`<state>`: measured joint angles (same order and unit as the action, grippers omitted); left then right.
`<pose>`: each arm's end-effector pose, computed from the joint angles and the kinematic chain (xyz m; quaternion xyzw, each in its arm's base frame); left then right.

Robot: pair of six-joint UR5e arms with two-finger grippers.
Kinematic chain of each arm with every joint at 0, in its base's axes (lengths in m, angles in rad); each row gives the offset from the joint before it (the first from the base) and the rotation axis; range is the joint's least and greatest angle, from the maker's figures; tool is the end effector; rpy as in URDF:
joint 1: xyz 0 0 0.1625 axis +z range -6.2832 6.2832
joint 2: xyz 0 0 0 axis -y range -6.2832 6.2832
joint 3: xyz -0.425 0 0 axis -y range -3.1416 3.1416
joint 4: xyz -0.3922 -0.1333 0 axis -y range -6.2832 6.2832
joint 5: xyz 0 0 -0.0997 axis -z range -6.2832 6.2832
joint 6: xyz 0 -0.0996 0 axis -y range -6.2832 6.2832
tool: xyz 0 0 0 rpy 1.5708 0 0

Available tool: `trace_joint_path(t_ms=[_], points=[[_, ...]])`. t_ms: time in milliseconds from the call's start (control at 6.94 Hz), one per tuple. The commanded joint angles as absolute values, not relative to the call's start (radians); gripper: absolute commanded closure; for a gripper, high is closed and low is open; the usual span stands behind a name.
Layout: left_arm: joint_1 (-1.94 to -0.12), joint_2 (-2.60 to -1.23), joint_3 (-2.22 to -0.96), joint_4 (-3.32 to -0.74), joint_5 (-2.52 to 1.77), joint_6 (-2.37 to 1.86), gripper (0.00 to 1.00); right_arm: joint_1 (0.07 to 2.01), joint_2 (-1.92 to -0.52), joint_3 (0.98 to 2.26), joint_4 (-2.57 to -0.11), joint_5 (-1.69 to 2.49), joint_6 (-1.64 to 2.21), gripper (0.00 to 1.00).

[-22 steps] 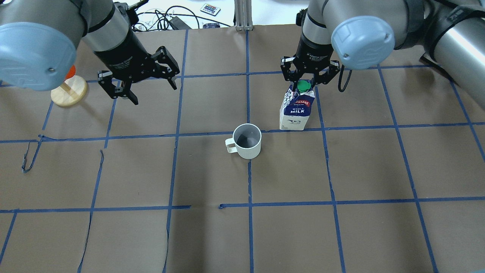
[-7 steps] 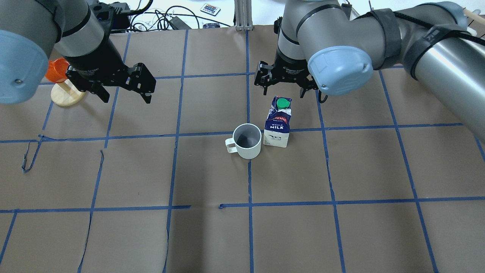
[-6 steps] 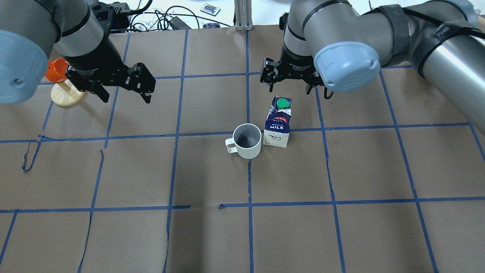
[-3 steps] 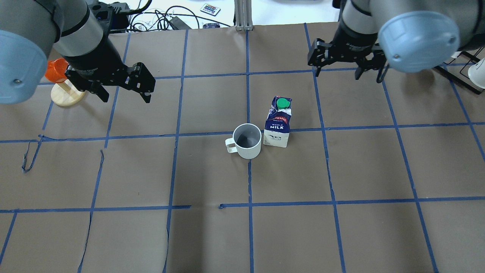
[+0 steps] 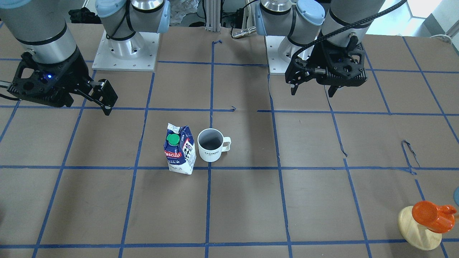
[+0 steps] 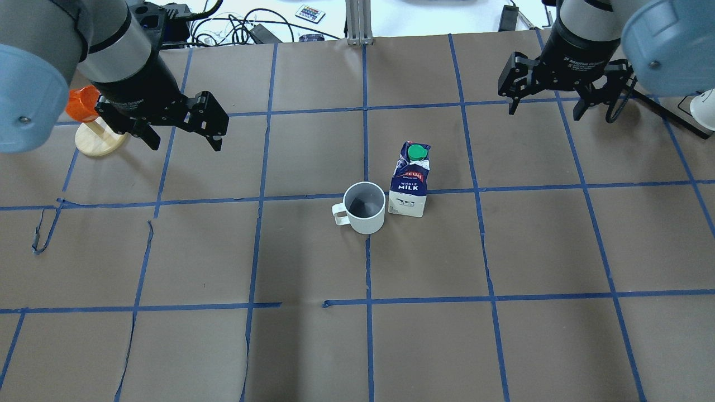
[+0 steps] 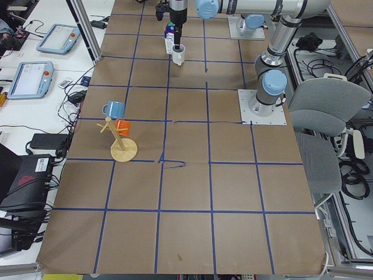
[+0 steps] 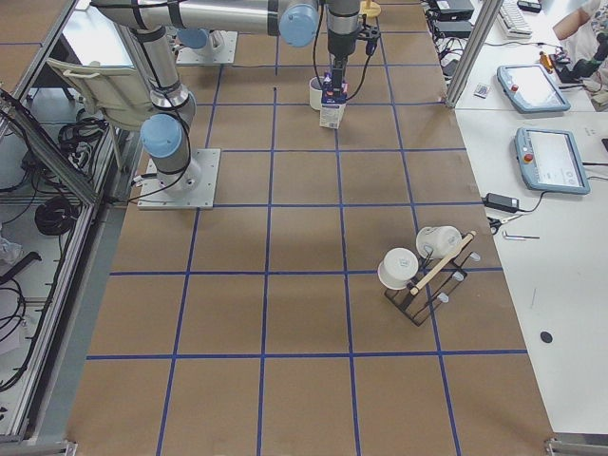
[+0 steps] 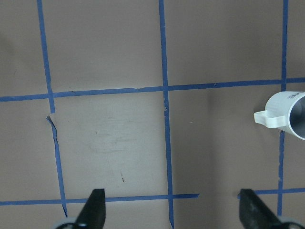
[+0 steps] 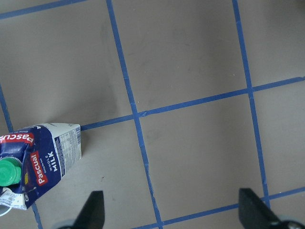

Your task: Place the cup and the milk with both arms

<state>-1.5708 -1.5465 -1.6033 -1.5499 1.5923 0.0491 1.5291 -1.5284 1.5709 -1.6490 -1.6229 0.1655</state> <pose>-0.1312 -0.4828 0.4859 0.0245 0.9996 -0.0061 0.0109 0.1066 -0.5179 0.4746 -0.1038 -0.9941 0.0194 0.0249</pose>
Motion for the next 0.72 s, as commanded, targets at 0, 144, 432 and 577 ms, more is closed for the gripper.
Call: trace_joint_path(t_ms=[0,144,432,577], points=[[-1.571,-1.548,-1.601,-1.551,1.592,0.031,0.00,1.558,-1.563,1.575,-1.637,-1.587,0.170,0.00],[-1.571,-1.548,-1.601,-1.551,1.591,0.025,0.00,1.607,-1.562,1.575,-1.637,-1.589,0.178,0.00],[-1.571,-1.548,-1.601,-1.551,1.592,0.023,0.00,1.623,-1.562,1.578,-1.635,-1.591,0.175,0.00],[-1.571,-1.548,-1.601,-1.551,1.592,0.025,0.00,1.623,-1.560,1.580,-1.635,-1.588,0.170,0.00]])
